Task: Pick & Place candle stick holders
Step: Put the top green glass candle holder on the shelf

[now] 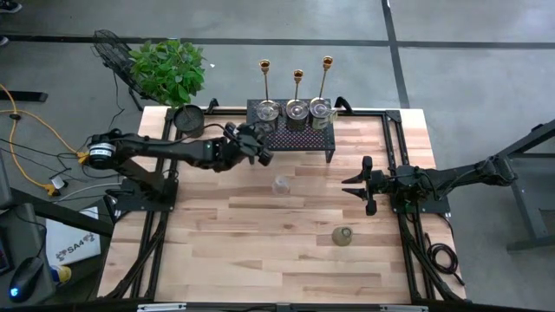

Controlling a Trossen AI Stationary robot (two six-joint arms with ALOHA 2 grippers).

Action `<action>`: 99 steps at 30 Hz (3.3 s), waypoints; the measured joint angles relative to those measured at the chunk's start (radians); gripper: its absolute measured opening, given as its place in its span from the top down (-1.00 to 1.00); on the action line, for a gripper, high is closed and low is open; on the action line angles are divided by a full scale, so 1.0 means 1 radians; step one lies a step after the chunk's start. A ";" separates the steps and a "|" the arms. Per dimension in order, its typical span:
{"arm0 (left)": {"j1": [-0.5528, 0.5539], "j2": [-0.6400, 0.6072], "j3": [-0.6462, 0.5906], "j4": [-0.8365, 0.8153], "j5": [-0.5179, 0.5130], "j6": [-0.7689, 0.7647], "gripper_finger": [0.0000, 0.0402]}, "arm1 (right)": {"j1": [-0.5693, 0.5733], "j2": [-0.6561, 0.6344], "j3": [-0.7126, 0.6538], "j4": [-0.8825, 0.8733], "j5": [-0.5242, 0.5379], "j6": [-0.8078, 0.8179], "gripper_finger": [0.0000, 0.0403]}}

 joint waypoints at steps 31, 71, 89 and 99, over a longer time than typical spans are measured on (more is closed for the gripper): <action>0.043 0.000 -0.055 0.095 -0.011 -0.070 0.40 | 0.000 0.000 0.000 0.000 0.000 0.000 0.51; 0.044 0.002 -0.057 0.127 -0.015 -0.064 0.40 | 0.000 0.000 0.000 0.000 0.000 0.000 0.51; 0.044 0.002 -0.057 0.128 -0.019 -0.036 0.27 | 0.000 0.000 0.000 0.000 0.000 0.000 0.51; 0.044 0.002 -0.056 0.150 -0.033 0.039 0.01 | 0.000 0.000 0.000 0.000 0.000 0.000 0.51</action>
